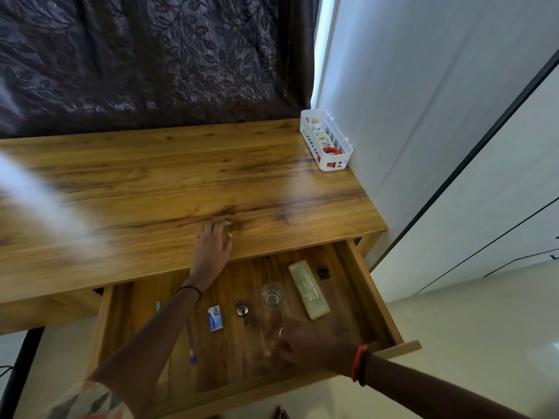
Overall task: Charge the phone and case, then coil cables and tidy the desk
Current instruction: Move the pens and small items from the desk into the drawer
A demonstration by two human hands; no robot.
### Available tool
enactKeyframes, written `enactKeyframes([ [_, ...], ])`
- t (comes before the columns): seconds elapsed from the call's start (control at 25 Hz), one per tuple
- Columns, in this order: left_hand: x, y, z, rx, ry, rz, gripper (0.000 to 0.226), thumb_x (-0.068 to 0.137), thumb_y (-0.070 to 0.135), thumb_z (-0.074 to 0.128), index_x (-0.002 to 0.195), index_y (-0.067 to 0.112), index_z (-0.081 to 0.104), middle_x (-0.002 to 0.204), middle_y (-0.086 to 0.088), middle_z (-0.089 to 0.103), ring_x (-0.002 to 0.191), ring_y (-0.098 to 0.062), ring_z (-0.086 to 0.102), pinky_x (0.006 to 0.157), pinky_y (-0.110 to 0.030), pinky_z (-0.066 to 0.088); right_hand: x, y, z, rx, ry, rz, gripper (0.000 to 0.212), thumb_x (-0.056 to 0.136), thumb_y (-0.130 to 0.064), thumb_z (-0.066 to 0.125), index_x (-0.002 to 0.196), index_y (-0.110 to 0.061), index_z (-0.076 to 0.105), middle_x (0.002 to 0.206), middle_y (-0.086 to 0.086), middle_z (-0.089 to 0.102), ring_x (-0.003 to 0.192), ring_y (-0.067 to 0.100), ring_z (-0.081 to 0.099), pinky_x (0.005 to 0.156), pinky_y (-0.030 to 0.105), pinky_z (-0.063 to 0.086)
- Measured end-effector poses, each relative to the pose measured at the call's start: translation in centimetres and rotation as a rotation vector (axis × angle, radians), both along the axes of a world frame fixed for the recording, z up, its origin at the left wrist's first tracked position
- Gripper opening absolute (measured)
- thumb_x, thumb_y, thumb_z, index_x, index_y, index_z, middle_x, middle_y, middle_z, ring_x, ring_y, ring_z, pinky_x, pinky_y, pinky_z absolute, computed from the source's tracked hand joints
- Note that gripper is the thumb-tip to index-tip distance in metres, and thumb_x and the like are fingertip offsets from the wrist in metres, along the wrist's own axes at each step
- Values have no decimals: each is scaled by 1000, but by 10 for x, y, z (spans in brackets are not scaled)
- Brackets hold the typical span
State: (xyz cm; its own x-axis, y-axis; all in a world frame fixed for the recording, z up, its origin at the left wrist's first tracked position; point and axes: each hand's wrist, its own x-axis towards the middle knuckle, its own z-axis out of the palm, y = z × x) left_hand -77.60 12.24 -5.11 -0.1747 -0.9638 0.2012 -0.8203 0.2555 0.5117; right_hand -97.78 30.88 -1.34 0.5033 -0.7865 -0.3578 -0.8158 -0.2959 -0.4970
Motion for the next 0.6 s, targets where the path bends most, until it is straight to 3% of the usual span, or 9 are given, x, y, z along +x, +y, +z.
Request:
enactKeyframes([
  [0.08, -12, 29, 8, -17, 50, -116, 33, 94, 17, 51, 126, 14, 49, 132, -6, 46, 122, -18, 44, 103, -31, 35, 6, 7, 3, 53, -99, 65, 37, 93, -35, 54, 120, -11, 57, 126, 7, 55, 109, 19, 52, 73, 3, 32],
  [0.16, -22, 70, 7, 17, 89, -214, 32, 95, 20, 49, 127, 18, 48, 133, 0, 45, 124, -11, 42, 104, -26, 34, 9, 11, -5, 77, -154, 163, 49, 86, -45, 60, 127, -20, 52, 132, 2, 51, 116, 15, 47, 91, 15, 38],
  [0.24, -28, 112, -3, 62, 108, -290, 31, 95, 21, 48, 126, 20, 49, 132, 3, 46, 122, -7, 43, 103, -26, 39, 10, 13, -25, 35, -75, 287, 59, 83, -50, 61, 132, -21, 45, 135, 4, 48, 120, 19, 44, 99, 28, 37],
  [0.36, -25, 163, -17, 134, 153, -274, 31, 95, 21, 49, 126, 22, 50, 132, 6, 47, 117, -2, 45, 95, -19, 45, 10, 15, -39, -117, 9, 358, 60, 83, -47, 62, 131, -16, 47, 131, 10, 50, 114, 25, 48, 98, 39, 44],
  [0.44, -19, 186, -26, 149, 134, -189, 30, 95, 23, 50, 124, 23, 51, 130, 6, 50, 114, 0, 46, 90, -12, 39, 7, 16, -41, -147, 5, 332, 59, 83, -47, 62, 129, -13, 48, 128, 10, 51, 110, 25, 50, 94, 38, 45],
  [0.6, -11, 211, -41, 224, 46, -109, 37, 92, 22, 53, 129, 23, 48, 134, 5, 48, 122, -7, 45, 97, -13, 28, 4, 18, -41, -126, -31, 273, 54, 82, -50, 61, 123, -16, 50, 123, 5, 55, 106, 20, 51, 90, 34, 43],
])
